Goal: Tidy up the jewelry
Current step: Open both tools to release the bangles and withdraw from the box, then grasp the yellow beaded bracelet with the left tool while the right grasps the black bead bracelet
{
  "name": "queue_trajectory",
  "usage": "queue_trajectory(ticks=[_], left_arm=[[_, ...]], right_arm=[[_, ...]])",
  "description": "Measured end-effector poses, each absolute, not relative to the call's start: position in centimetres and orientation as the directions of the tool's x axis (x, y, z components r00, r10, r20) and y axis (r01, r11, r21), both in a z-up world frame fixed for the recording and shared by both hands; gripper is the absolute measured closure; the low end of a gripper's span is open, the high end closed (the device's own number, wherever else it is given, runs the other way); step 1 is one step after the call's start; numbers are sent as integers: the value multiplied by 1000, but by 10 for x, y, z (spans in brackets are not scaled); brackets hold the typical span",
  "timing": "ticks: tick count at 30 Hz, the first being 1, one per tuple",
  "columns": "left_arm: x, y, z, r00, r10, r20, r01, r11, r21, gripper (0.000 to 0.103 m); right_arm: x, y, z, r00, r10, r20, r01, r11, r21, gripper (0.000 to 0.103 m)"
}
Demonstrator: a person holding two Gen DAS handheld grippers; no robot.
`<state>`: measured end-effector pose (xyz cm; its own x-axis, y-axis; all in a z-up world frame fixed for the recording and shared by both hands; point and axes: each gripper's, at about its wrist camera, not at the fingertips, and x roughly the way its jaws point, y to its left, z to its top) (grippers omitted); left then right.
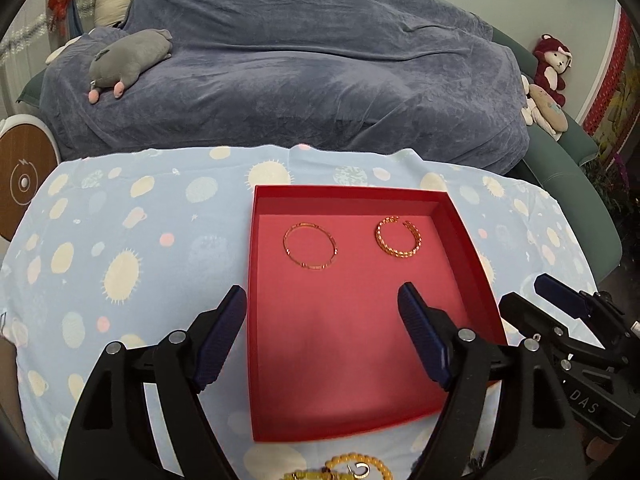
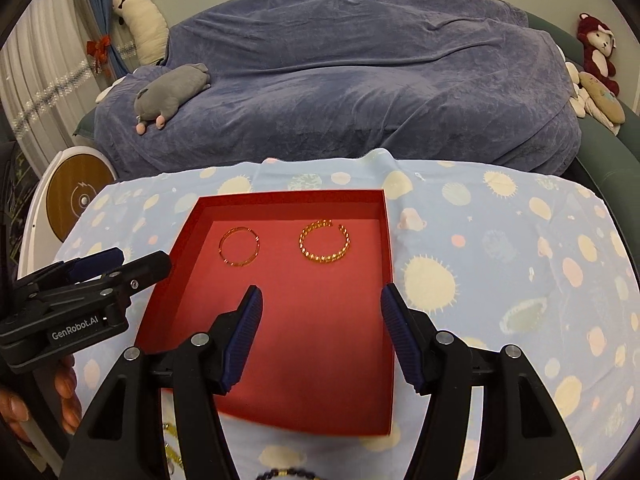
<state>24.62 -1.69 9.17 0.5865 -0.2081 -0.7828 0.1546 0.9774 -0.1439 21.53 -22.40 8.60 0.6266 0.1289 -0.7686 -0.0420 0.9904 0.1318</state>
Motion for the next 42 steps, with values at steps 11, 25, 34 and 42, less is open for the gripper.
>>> queue_trajectory(ticks=[11,25,34,42], left_arm=[[141,-7,73,556,-203,-806,141,979,-150,29],[65,21,17,493,-121,-862,64,993,-103,29],[98,22,5,486,-104,-868,30,994,-103,37],[116,13,-12,458,-91,-884,62,996,-70,53]], right_arm=[[105,-226,57,574,105,-812,20,990,142,43],[30,-227,11,494,87,-865,70,988,140,43],[38,-219,8,491,99,-866,50,989,142,43],[51,-221,5,484,100,-869,59,987,146,43]])
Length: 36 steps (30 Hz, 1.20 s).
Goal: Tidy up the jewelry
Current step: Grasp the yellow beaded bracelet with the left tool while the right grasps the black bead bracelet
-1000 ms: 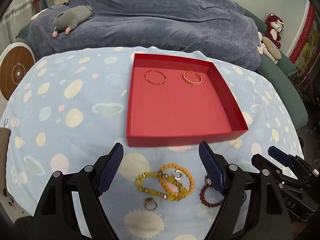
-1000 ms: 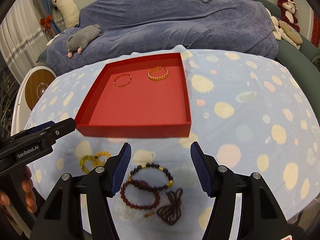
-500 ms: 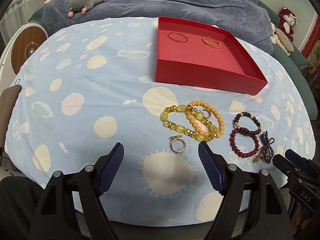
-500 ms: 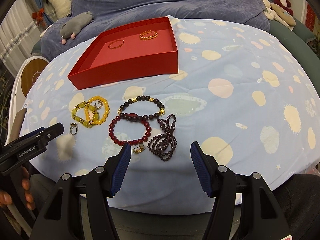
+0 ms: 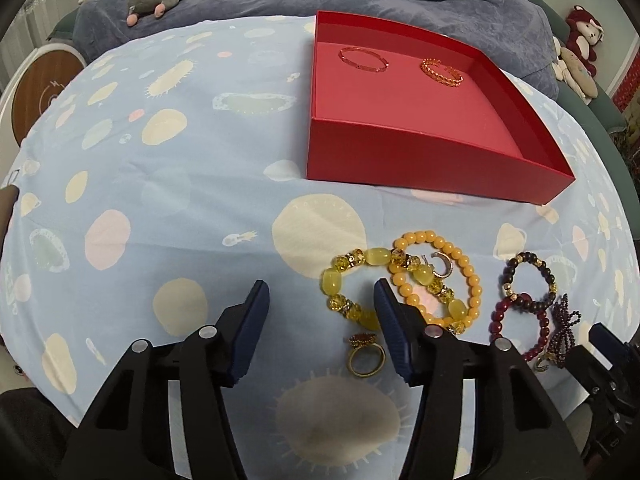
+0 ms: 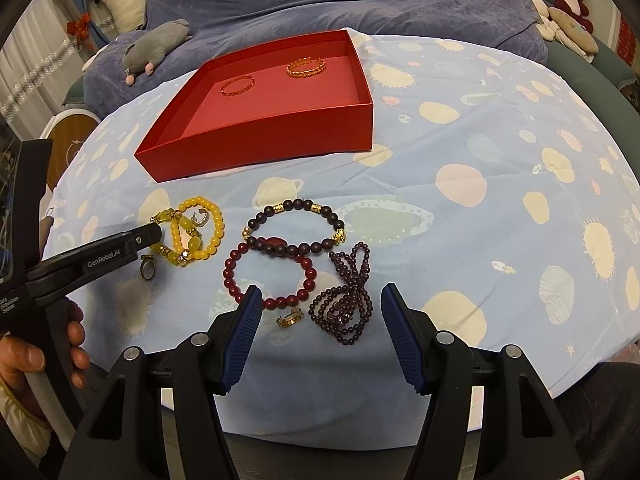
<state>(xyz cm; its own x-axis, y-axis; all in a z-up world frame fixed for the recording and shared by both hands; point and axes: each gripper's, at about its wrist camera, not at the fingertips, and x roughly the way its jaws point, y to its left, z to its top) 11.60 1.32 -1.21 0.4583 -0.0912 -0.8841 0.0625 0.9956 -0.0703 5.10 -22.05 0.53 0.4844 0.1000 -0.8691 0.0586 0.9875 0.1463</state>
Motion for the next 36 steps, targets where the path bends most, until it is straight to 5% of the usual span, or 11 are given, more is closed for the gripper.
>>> queue_trajectory(ticks=[2,7,9,24,28,36], left_arm=[[116,10,-13,459,-91,-884,79,995,-61,56],[116,7,-12,457,-116,-882,100,992,-78,90],[115,6,-11,456,-117,-882,103,992,-78,93],[118,11,-9,441,-154,-884,93,988,-126,94],[118,12,-5,446,-166,-880,93,986,-139,94],[114,10,15,466,-201,-862,109,980,-169,94]], right_arm=[[56,-222,6,487,96,-868,64,987,145,43],[75,-224,4,491,87,-867,64,989,135,43],[84,-225,2,492,81,-867,63,990,128,43],[120,-218,-23,459,65,-886,12,997,80,70],[121,-220,-23,455,79,-887,14,995,96,93],[115,-223,-5,481,117,-869,18,989,144,95]])
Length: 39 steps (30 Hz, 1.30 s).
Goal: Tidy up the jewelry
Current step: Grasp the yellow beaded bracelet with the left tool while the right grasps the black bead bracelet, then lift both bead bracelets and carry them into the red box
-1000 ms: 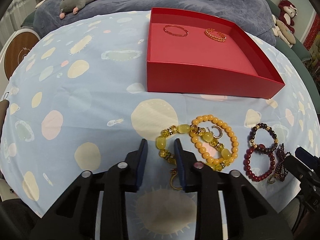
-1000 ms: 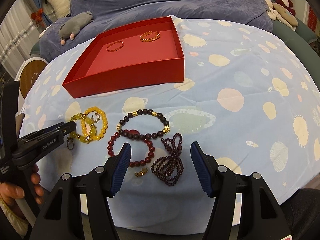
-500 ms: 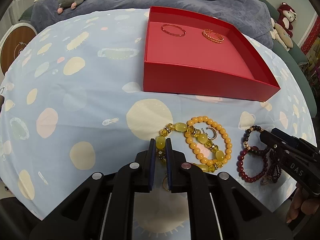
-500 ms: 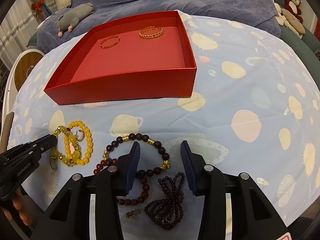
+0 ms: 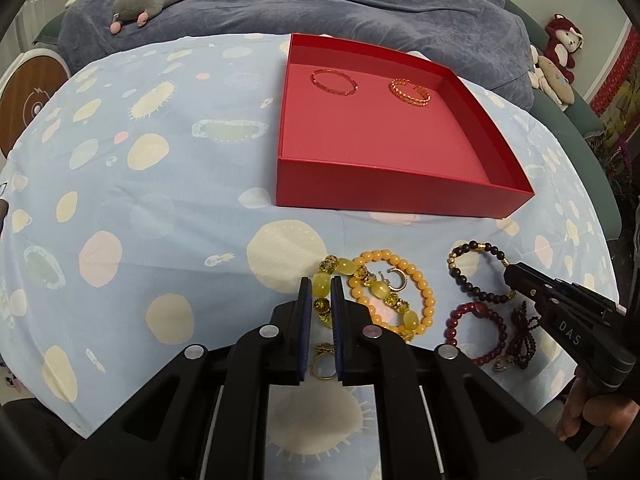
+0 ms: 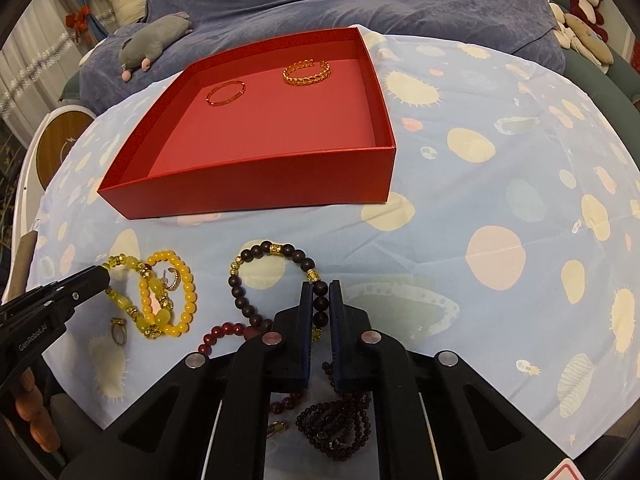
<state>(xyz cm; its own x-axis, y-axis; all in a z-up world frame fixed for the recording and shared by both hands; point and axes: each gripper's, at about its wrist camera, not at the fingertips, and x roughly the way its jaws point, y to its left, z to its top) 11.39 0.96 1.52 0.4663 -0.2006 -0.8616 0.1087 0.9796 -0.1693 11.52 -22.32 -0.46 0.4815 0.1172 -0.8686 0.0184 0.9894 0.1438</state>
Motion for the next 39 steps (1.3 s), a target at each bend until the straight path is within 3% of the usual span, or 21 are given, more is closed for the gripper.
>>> queue_trajectory(ticks=[17,27,33,39], left_arm=[[107,-15,99,509,-323,-798,251,942,-221,94],[168,-40,147,526,-412,-744,340,904,-260,94],[230,-48,139,503,-455,-734,337,886,-318,94],[282,-44,91,436,-495,-752,282,868,-409,94]], right_arm=[[104,-228,73,571,169,-803,-19,981,193,95],[168,-224,120,619,222,-753,-89,973,214,95],[228,-214,112,603,259,-755,-111,964,242,95],[279,-210,72,553,291,-780,-84,952,296,95]])
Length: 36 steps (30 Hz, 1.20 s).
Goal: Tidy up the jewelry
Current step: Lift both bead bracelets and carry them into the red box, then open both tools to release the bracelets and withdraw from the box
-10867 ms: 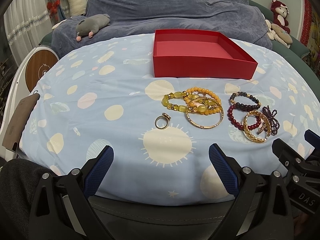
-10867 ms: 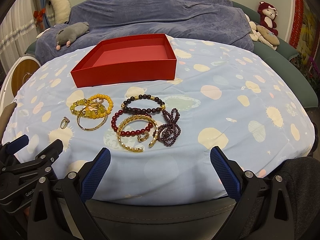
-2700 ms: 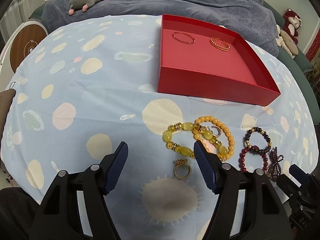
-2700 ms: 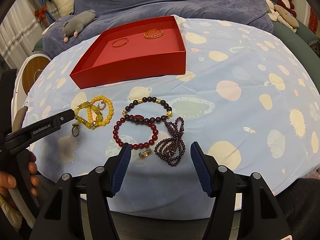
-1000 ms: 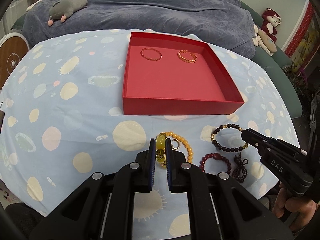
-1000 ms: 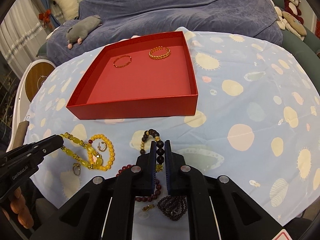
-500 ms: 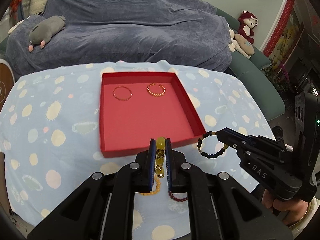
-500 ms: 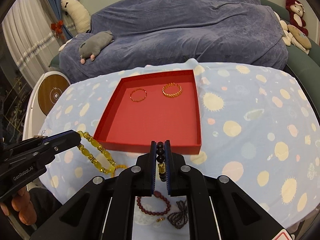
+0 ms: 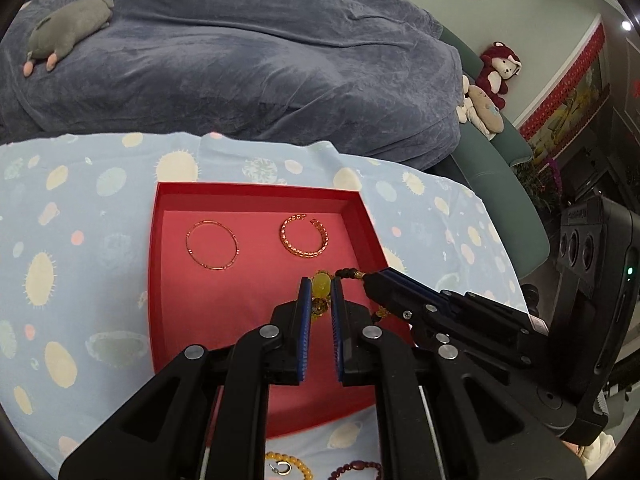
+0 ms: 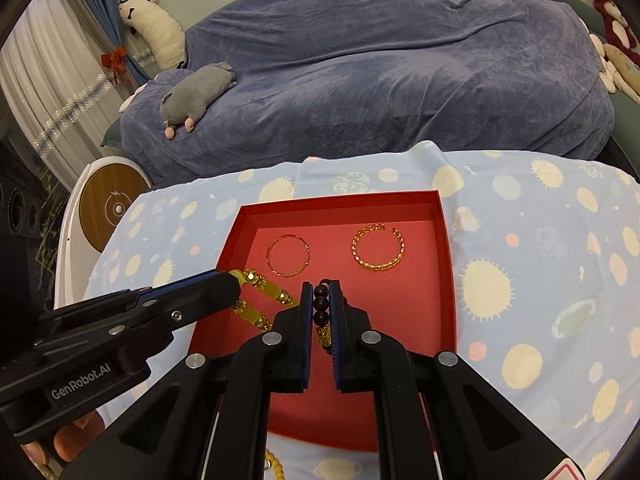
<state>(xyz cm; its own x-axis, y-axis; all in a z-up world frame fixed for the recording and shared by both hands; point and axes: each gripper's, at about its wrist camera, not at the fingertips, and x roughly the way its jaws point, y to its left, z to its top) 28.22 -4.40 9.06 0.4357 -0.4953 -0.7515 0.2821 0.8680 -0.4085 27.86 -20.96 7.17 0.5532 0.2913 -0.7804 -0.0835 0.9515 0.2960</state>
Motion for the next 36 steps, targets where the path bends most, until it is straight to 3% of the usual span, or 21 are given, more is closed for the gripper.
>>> queue_trajectory(ticks=[4,15,17,18,19,21,36], left_arm=[[303,-39,53,406,-447,-797,234,894,-382,94],[316,-22,15,449,-209,-869,204,970,-129,93],[313,-22,16,469,-180,-865,193,976,-99,92],[312,-21,17,481,-170,-860,185,979,-90,88],[311,-21,19,488,-175,-855,186,978,-94,81],[309,-20,23,499,-173,-849,177,980,-96,74],[247,-20,66,552,-188,-812,192,977,-95,65]], right_arm=[[300,-215,39,505,290,-813,-45,949,311,95],[313,-221,1,474,144,-868,-20,988,153,95],[310,-221,2,489,109,-865,-13,993,118,85],[308,-221,5,502,99,-859,-9,994,109,73],[305,-222,8,517,93,-851,-5,994,105,64],[301,-222,14,530,94,-843,-5,994,107,62],[236,-224,56,572,127,-810,-9,989,148,62]])
